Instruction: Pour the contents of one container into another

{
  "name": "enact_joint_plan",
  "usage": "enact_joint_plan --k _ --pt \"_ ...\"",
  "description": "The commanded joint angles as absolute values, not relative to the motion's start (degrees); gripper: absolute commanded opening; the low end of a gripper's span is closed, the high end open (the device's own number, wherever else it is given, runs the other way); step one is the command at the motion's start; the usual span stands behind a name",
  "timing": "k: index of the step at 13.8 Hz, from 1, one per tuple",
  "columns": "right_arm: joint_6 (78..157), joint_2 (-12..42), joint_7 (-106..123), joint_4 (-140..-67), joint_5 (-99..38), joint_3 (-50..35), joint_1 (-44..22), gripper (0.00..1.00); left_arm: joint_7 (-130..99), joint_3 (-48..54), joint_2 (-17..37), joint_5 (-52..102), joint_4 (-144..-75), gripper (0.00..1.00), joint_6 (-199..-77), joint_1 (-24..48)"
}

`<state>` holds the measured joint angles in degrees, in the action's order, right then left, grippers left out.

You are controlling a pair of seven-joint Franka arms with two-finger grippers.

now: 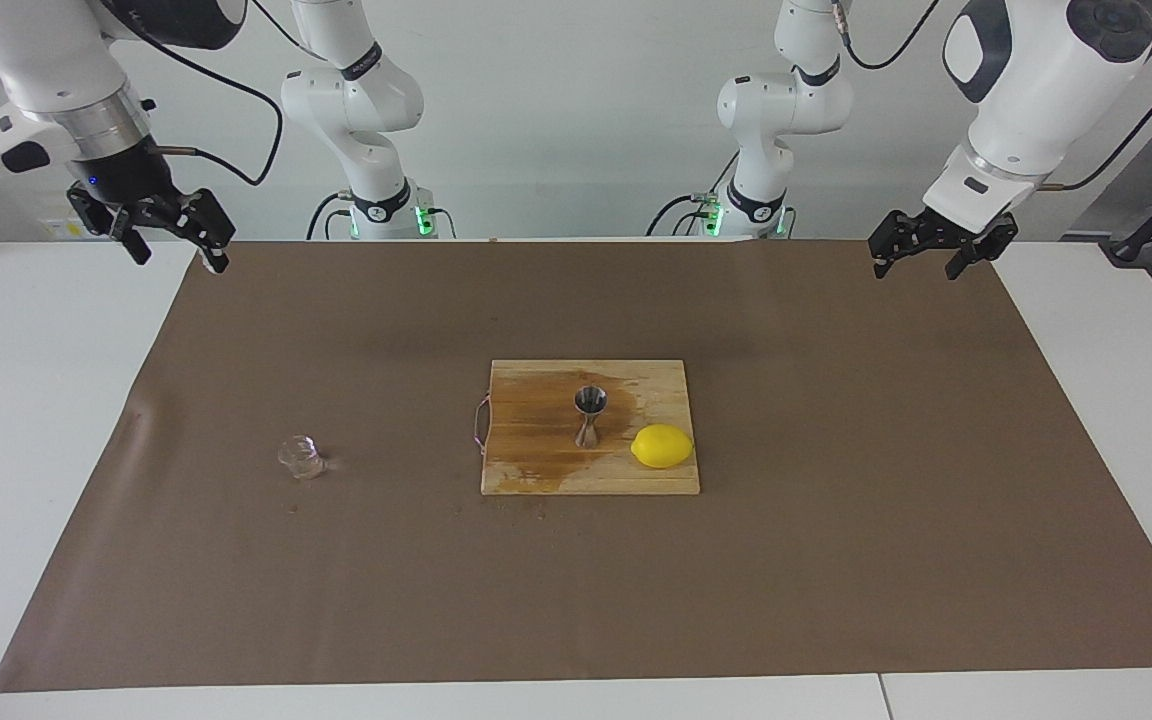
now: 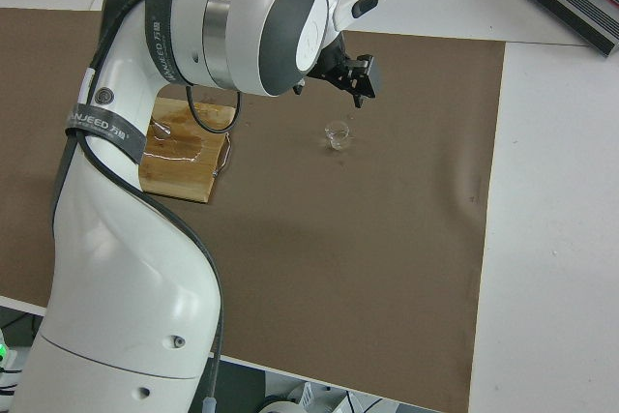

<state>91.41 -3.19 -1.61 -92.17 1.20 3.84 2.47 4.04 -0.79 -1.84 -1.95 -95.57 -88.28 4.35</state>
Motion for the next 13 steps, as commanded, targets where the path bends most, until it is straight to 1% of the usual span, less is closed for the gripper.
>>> enact_joint_plan --k 1,2,3,7,13 --pt "90.54 -3.43 0.96 -91.93 0.26 3.25 2.90 1.00 3.96 -1.32 -3.25 -1.41 -96.94 1.00 -88.33 5.10" --pt "88.44 -3.51 2.01 -91.93 0.52 3.16 2.90 1.00 3.96 -1.32 -3.16 -1.41 -96.94 1.00 -88.33 4.84" --pt "87.98 -3.69 2.11 -92.02 0.53 2.73 2.81 1.00 3.96 -1.32 -3.16 -1.41 -96.94 1.00 -88.33 4.66" --pt "89.47 -3.78 2.37 -92.46 1.05 1.58 2.81 1.00 4.04 -1.32 -3.25 -1.32 -96.94 1.00 -88.24 4.48" --pt "89.47 -3.87 2.02 -92.46 0.62 1.49 2.90 1.00 4.04 -1.32 -3.25 -1.41 -96.94 1.00 -88.24 4.48"
